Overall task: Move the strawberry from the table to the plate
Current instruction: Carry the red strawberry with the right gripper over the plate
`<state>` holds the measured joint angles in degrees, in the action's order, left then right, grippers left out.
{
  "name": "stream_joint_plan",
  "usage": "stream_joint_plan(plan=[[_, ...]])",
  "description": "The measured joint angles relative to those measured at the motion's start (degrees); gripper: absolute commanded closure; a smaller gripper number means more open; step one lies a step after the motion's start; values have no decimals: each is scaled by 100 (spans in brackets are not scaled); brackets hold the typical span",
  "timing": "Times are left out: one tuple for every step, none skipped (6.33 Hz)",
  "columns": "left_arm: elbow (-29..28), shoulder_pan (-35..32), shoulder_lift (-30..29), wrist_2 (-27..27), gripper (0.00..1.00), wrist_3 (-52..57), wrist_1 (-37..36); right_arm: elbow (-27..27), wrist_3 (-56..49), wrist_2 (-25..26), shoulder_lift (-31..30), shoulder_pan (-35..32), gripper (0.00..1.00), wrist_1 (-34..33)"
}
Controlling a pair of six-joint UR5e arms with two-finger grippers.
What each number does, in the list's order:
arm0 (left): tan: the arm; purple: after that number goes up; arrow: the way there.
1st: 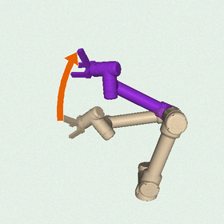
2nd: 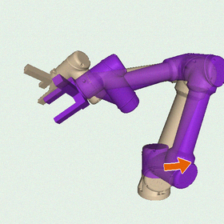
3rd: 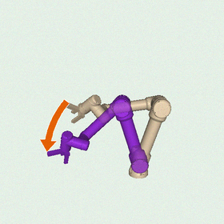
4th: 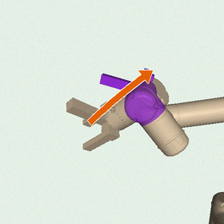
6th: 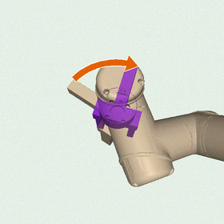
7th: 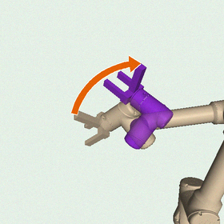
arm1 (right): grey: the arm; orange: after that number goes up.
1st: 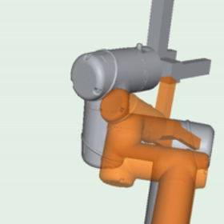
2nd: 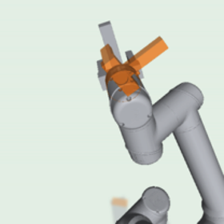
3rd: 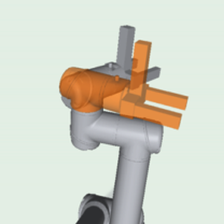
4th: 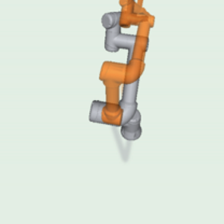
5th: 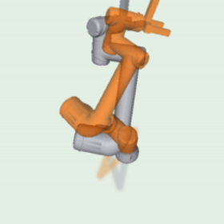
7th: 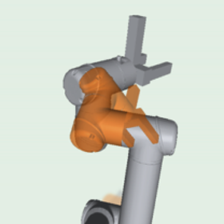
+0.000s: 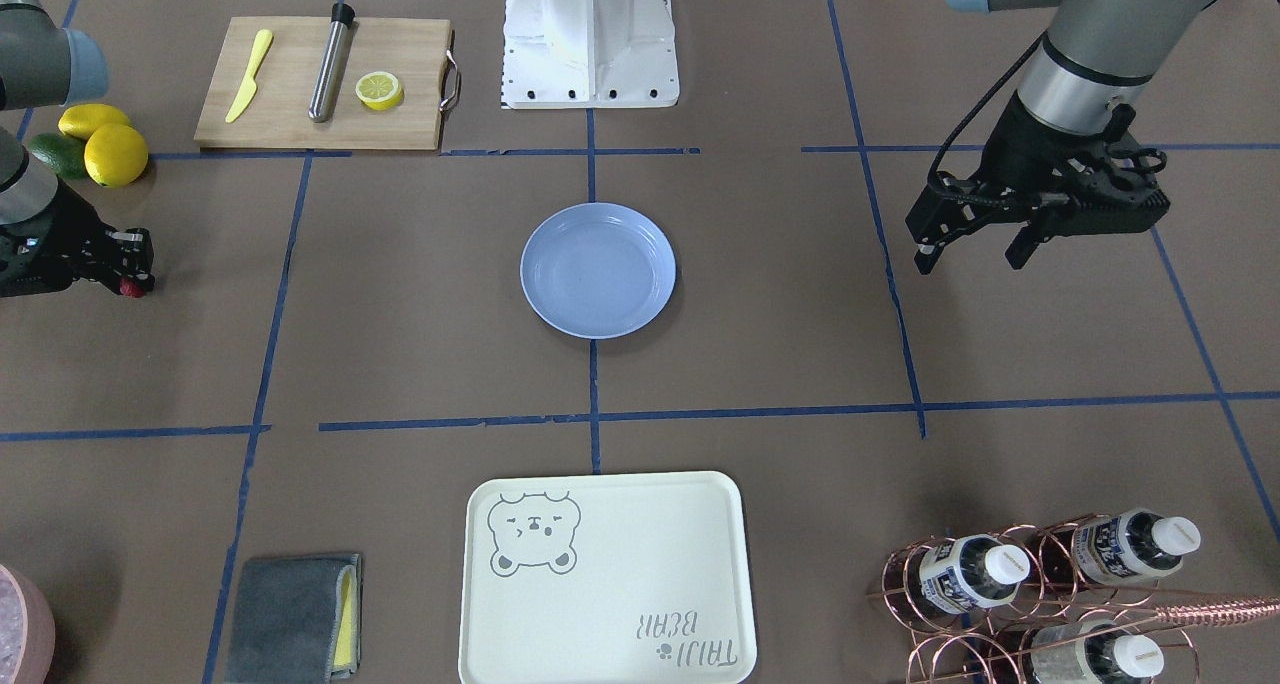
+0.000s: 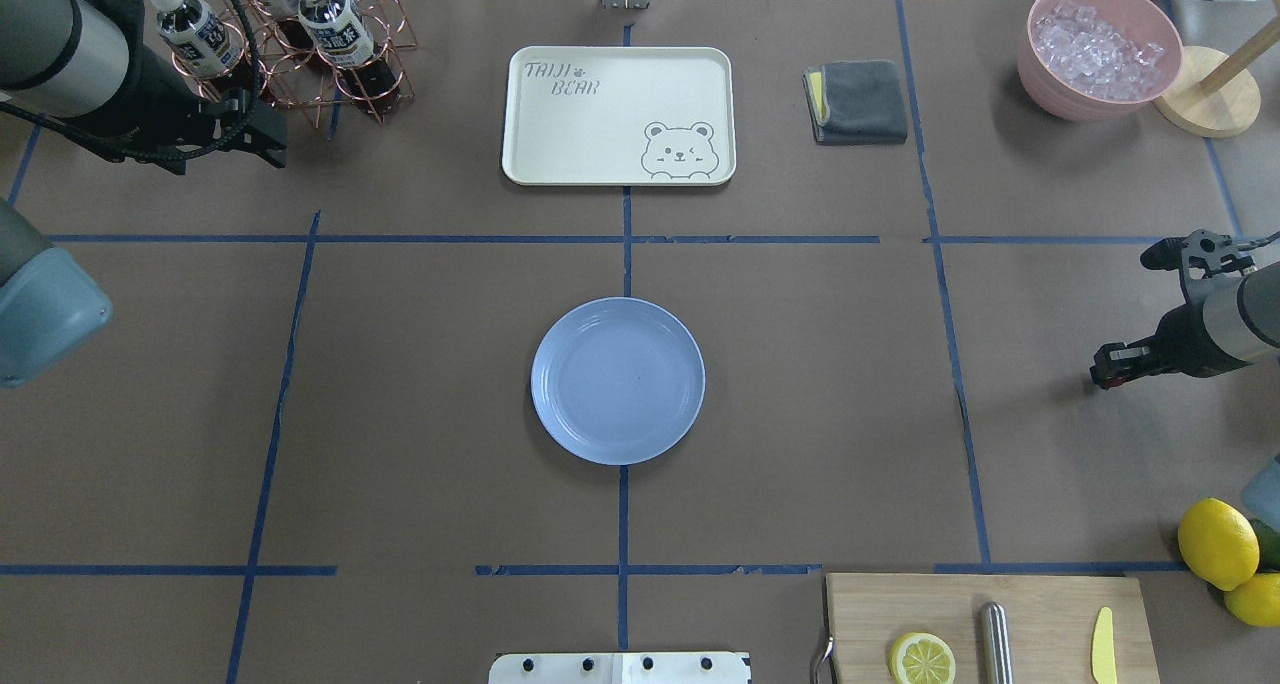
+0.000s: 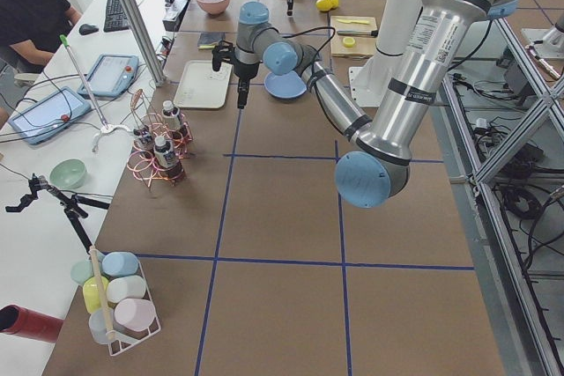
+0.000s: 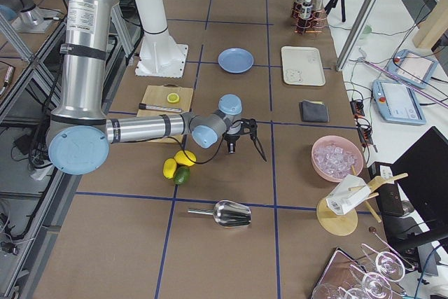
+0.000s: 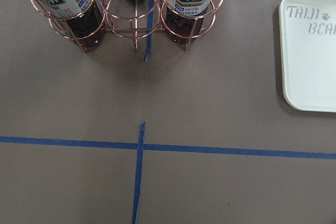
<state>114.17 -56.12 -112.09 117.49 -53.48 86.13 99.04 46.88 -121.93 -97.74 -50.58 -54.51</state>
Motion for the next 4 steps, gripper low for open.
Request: stream_joint_plan(plan=[[0,-44,27,-4,0,203,-10,263,16,-32,85,-6,100,-27],[-7,-165,123,-6,0,632,-27,480,72,-69,303,-9,100,-79],[-55,-372,295,-4,0,1220,-30,580,358,-128,705,-7,100,-156],[-210,-651,432,5,0,1873,-28,618,929,-175,1309,84,100,-410]])
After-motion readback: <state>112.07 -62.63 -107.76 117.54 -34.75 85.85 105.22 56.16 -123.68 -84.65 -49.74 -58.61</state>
